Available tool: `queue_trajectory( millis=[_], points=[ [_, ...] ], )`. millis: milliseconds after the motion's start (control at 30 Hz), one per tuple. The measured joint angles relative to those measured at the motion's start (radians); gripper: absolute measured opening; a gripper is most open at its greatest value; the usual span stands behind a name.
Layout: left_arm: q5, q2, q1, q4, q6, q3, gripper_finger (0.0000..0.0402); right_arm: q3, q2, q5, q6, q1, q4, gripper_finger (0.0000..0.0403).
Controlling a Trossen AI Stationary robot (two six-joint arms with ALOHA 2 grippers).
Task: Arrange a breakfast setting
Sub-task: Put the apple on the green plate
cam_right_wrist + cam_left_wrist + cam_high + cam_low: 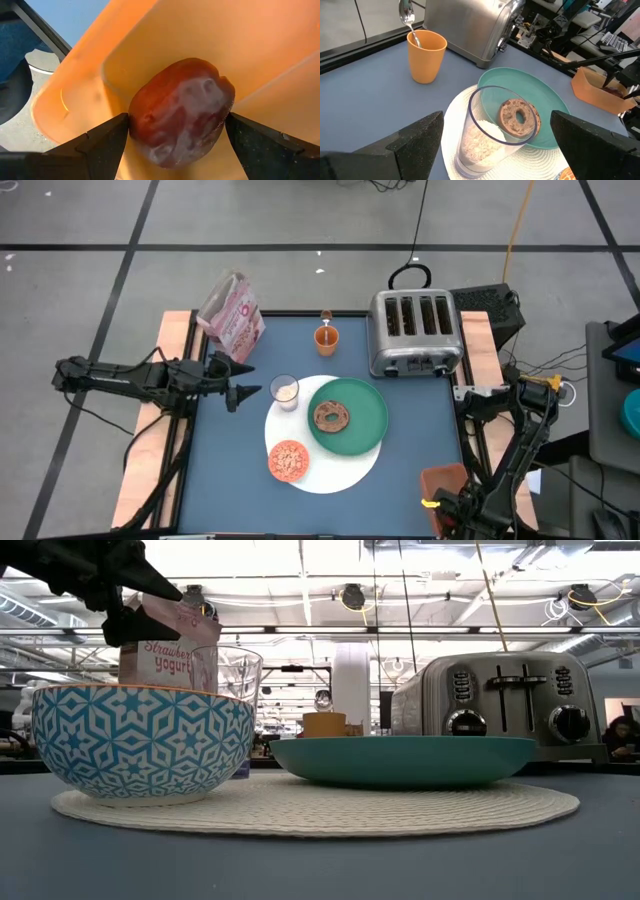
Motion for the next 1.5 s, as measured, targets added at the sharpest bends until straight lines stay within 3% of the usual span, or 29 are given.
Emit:
queue_trajectory(
  millis=[400,800,1500],
  points=[
    [0.000,0.000,0.000,0.000,0.004,0.000,0.0370,-0.001,0.000,0.001,0.000,0.000,0.000,0.0321],
    [0.000,0.000,0.000,0.000,0.005,0.000,0.0370,-0.001,0.000,0.001,-0.001,0.000,-0.001,0.0261],
    [0.000,0.000,0.000,0.000,0.004,0.000,0.0370,-0.003,-0.053,0.008,-0.002,-0.014,-0.069,0.0256]
  ],
)
